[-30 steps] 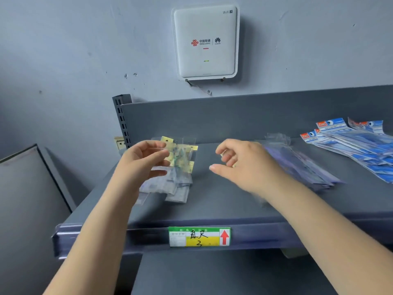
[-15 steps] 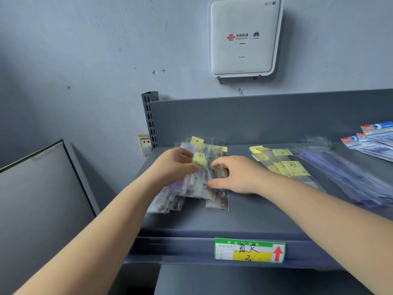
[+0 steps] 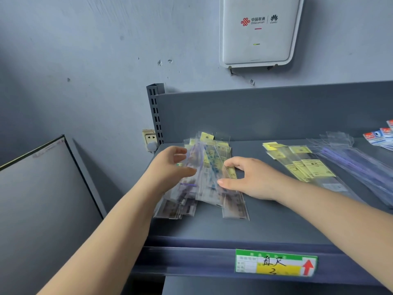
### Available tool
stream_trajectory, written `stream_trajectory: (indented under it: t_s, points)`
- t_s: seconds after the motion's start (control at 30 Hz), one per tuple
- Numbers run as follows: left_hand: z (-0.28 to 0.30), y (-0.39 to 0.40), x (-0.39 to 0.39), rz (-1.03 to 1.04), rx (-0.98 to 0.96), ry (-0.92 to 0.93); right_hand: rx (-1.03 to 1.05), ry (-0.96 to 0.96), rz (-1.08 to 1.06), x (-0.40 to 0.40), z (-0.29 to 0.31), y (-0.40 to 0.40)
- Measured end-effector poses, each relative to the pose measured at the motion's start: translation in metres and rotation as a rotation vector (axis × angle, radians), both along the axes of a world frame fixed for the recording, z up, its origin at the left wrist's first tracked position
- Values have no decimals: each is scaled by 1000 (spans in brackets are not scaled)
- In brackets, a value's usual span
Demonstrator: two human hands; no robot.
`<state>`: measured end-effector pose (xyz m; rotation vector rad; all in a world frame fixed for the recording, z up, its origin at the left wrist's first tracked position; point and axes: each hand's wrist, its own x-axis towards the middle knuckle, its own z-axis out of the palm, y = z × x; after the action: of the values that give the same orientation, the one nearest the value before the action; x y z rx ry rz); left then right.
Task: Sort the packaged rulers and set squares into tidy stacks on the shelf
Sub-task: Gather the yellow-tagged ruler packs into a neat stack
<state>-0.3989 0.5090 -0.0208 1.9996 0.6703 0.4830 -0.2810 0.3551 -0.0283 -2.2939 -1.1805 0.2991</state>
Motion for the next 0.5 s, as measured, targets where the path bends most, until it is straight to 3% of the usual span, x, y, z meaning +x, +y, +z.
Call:
stream_trajectory:
  t_s: [0.2, 0.5]
  points:
    - [2, -1, -3, -73, -107, -38, 75, 60, 14, -4, -4, 3]
    - [-1, -9, 1, -124, 140, 43, 100, 75, 11, -5, -6, 6]
